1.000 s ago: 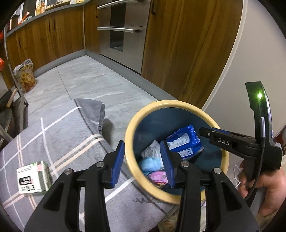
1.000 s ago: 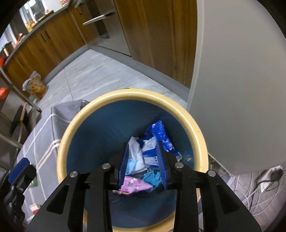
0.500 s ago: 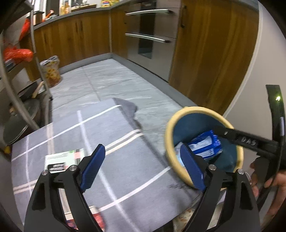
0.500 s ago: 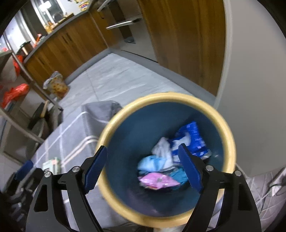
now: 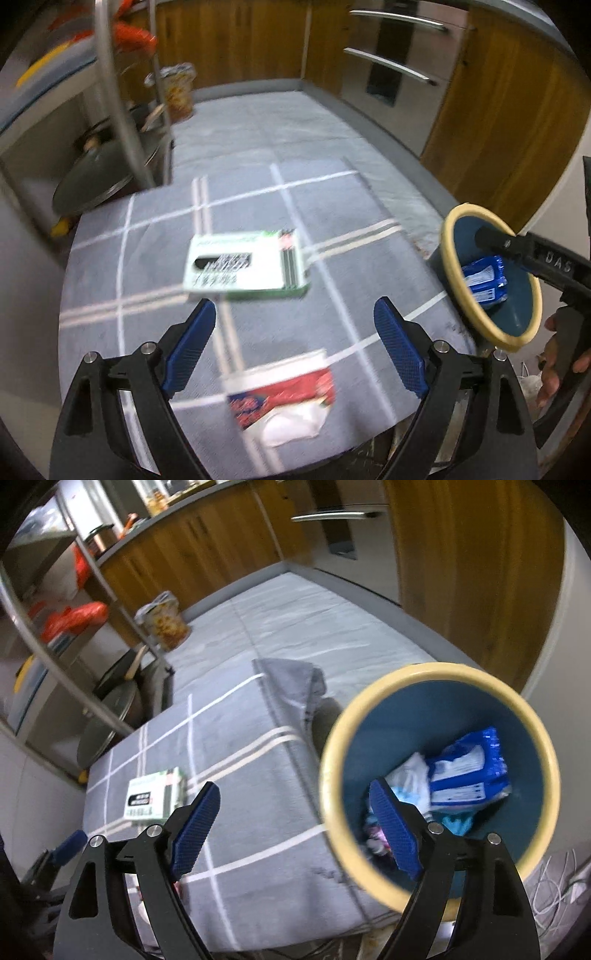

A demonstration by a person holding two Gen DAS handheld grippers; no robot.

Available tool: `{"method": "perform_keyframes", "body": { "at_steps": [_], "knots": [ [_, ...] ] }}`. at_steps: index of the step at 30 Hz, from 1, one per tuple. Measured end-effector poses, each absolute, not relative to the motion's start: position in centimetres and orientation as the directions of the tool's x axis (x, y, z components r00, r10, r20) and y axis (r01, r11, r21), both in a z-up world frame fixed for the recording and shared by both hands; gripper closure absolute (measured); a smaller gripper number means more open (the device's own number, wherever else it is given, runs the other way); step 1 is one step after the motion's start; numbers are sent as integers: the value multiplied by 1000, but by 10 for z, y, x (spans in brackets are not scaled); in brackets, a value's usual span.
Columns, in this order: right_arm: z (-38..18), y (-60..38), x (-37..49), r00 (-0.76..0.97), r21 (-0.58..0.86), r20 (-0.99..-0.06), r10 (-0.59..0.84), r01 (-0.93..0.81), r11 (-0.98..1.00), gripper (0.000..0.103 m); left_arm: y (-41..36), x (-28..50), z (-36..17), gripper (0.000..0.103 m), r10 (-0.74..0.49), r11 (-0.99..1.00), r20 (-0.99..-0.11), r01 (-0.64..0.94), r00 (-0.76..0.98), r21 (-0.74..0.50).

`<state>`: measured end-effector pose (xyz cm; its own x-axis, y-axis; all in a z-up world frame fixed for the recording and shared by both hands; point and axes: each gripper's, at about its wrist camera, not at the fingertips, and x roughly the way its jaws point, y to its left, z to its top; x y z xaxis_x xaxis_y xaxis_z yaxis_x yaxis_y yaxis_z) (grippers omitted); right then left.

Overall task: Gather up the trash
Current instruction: 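Move both tools back over the paper cup and medicine box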

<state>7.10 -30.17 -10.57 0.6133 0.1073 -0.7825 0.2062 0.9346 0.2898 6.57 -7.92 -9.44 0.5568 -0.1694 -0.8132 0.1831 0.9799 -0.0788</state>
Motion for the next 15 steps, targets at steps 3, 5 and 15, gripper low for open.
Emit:
{"method": "perform_keyframes", "body": {
  "at_steps": [3, 5, 15],
  "knots": [
    [-107, -289, 73, 607, 289, -786, 116, 195, 937, 19, -67, 59, -107, 17, -170, 983, -837, 150, 521, -107],
    [-108, -283, 74, 603, 293, -788, 122, 193, 937, 19, -64, 55, -114, 17, -165, 984, -851, 136, 499, -111],
    [-110, -268, 78, 592, 290, -794, 138, 169, 942, 19, -79, 33, -142, 19, -177, 974, -901, 201, 396, -104]
  ]
}}
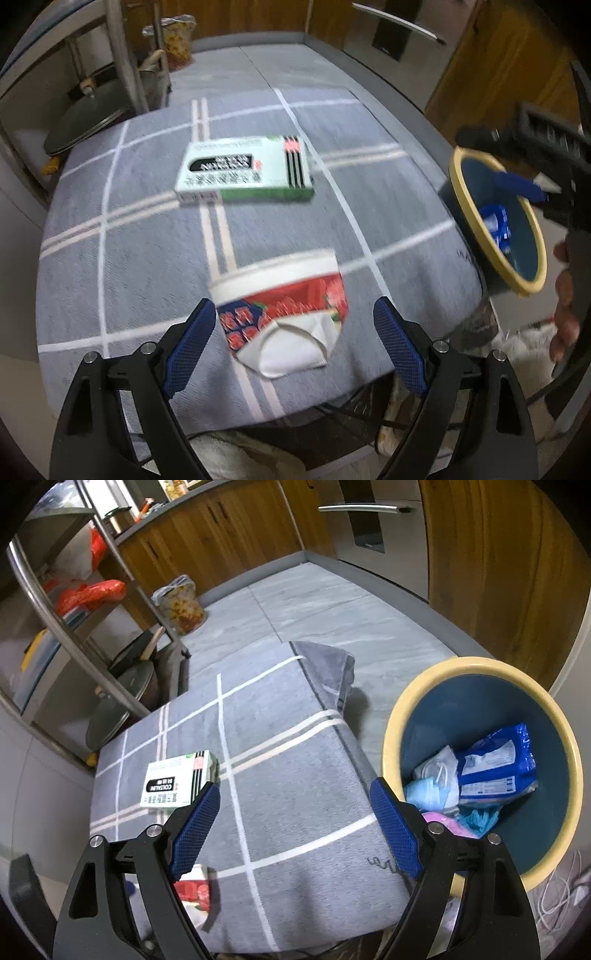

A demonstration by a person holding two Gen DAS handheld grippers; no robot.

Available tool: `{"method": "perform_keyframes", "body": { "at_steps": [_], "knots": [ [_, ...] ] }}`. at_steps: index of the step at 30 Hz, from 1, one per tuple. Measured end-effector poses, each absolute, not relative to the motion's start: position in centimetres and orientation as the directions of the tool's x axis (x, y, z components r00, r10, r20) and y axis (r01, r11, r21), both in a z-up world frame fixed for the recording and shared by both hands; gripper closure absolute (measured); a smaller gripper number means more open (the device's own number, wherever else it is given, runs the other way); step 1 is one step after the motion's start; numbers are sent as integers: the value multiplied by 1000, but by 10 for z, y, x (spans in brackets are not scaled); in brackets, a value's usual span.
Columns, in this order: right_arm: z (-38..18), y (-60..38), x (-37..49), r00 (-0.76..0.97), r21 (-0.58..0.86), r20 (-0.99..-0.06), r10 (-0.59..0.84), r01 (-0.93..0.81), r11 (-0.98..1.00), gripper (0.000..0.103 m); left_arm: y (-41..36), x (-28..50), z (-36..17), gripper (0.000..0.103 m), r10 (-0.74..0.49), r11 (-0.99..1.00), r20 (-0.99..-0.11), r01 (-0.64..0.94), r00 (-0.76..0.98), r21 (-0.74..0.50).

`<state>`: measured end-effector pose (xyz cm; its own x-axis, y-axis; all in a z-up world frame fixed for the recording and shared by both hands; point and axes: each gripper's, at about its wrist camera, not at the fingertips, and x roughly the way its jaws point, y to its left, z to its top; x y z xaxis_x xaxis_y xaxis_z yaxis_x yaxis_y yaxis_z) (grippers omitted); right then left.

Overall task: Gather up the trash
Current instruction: 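Grasp the white-red paper cup with the left tool while the right tool grasps the COLTALIN box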

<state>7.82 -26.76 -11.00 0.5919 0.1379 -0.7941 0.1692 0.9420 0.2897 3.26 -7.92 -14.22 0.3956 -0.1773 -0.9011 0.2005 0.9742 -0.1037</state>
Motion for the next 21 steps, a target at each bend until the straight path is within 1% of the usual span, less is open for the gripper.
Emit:
{"method": "perform_keyframes", "body": {
  "at_steps": [6, 8, 10, 13, 19, 21],
  "knots": [
    [-113, -272, 79, 586, 295, -799, 136, 184, 938, 19, -99, 27, -157, 28, -139, 964, -927, 262, 348, -46],
    [-114, -273, 79, 584, 295, -800, 138, 183, 938, 19, -102, 26, -162, 29, -108, 962, -934, 272, 342, -12],
    [-115, -273, 80, 582, 295, -801, 139, 181, 938, 19, -103, 27, -168, 37, -79, 961, -941, 276, 330, 16],
    [-115, -273, 82, 580, 296, -802, 144, 176, 939, 19, -103, 29, -169, 44, -48, 955, -935, 291, 351, 60],
    [-117, -263, 89, 569, 285, -805, 165, 127, 950, 19, -98, 35, -152, 47, -52, 948, -915, 309, 401, 81],
    [-114, -255, 97, 557, 262, -812, 174, 81, 962, 19, -90, 41, -132, 47, -83, 957, -896, 284, 436, 49]
  ]
}}
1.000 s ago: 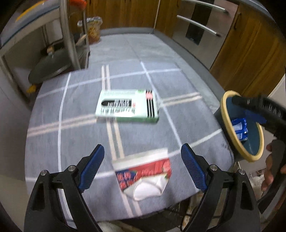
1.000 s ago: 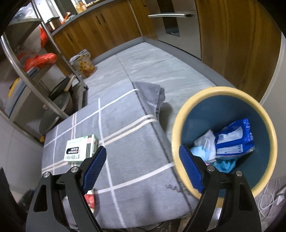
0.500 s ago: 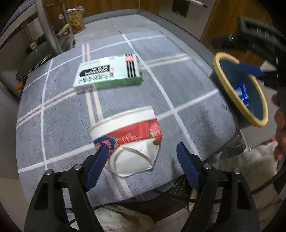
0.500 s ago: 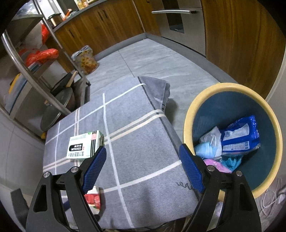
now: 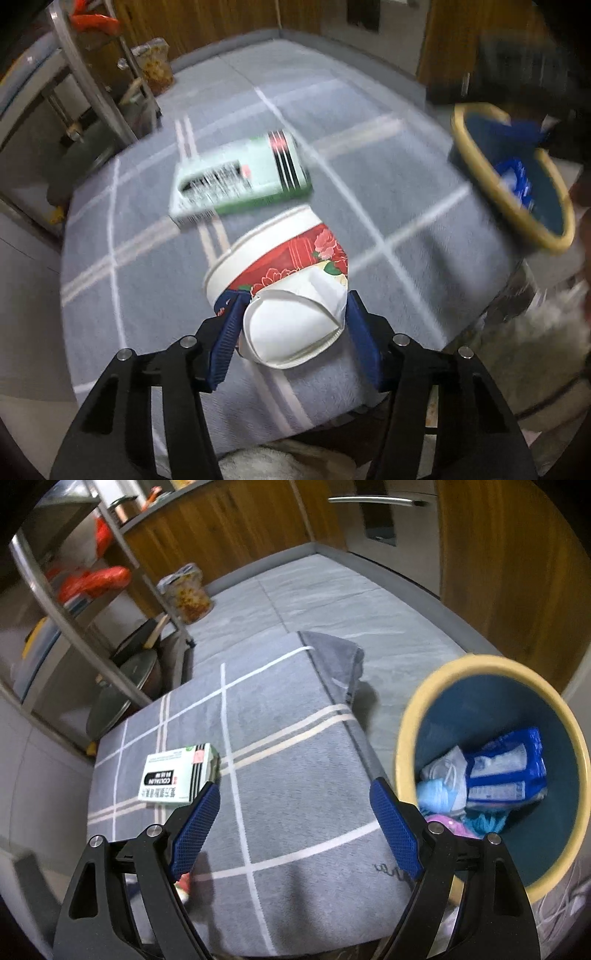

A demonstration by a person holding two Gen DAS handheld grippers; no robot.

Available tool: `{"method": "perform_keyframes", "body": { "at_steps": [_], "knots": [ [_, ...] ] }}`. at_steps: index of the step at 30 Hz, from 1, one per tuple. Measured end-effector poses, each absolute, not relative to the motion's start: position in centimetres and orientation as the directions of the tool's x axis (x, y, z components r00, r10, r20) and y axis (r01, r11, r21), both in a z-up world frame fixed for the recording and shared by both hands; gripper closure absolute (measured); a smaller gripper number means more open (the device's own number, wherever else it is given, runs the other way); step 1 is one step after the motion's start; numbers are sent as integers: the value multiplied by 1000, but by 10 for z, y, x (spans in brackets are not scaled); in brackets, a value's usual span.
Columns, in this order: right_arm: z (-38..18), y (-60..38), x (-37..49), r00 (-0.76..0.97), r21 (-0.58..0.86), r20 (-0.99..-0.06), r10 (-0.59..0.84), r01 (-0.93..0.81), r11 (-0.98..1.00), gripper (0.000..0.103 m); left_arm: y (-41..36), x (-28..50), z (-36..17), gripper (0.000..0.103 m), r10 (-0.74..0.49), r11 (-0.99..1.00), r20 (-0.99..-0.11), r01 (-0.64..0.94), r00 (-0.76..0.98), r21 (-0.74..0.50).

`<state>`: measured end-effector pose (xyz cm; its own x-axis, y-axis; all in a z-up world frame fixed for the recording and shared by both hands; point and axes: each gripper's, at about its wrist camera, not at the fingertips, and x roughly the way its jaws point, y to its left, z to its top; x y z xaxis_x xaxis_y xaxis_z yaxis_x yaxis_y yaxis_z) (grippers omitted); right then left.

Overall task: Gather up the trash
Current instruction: 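Grasp the white-red paper cup with the left tool while the right tool grasps the COLTALIN box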

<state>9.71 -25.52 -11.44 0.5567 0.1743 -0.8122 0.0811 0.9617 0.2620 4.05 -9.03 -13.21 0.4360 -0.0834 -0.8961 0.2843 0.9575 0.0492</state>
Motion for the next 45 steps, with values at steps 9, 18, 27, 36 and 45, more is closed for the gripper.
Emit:
{"method": "perform_keyframes", "body": {
  "at_steps": [9, 18, 27, 36, 45],
  "knots": [
    [-82, -192, 138, 508, 57, -810, 293, -430, 901, 19, -36, 74, -45, 47, -90, 977, -843, 209, 530, 27],
    [-116, -145, 165, 354, 37, -850, 390, -698, 715, 15, 18, 86, -44, 47, -138, 990, -832, 92, 537, -105],
    [-169, -76, 177, 240, 1, -901, 361, -832, 555, 11, 28, 107, -62, 47, -153, 988, -850, 77, 504, -132],
    [-194, -68, 194, 233, -35, -923, 306, -843, 537, 9, 37, 117, -70, 47, -159, 987, -861, 75, 482, -140],
    [-193, -74, 192, 240, -50, -929, 281, -834, 549, 23, 39, 116, -72, 47, -157, 988, -863, 68, 480, -142]
  ]
}}
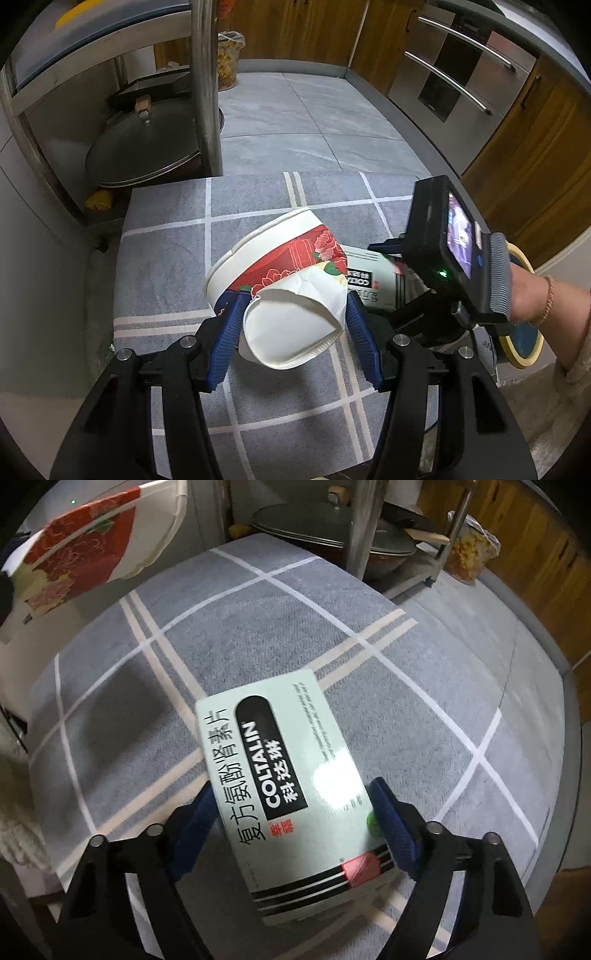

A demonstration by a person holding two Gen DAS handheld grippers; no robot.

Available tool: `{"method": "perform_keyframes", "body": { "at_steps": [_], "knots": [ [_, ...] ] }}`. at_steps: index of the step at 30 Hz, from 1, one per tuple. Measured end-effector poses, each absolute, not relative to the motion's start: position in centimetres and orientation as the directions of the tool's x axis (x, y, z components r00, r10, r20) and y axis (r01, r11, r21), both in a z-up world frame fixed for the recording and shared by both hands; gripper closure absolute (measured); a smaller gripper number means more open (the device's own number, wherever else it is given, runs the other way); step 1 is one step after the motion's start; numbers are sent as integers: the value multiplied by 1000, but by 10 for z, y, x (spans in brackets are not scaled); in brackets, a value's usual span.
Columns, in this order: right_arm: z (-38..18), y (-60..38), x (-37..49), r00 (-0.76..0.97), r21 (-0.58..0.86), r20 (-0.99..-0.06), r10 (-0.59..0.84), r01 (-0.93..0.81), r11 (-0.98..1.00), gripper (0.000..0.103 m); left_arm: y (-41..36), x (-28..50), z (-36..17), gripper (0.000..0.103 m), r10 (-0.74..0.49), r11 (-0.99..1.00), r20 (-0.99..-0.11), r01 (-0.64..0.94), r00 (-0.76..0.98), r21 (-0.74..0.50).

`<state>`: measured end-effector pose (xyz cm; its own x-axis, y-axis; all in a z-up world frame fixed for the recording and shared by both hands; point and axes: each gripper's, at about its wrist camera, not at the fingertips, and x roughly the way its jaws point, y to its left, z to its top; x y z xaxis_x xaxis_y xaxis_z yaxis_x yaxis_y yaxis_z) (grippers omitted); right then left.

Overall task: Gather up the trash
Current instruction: 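Grasp the white-red paper cup with the left tool while the right tool grasps the COLTALIN box, then carry the paper cup and medicine box over the teal bin with both tools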

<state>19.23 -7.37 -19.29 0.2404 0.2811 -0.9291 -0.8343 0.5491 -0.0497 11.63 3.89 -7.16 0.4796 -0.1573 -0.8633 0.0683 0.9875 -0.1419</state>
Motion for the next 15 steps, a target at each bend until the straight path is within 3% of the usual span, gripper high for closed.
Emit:
{"method": "perform_keyframes", "body": {
  "at_steps": [15],
  "knots": [
    [-135, -132, 156, 346, -87, -901, 263, -736, 671, 29, 13, 114, -67, 47, -154, 987, -862, 112, 483, -114]
  ]
}}
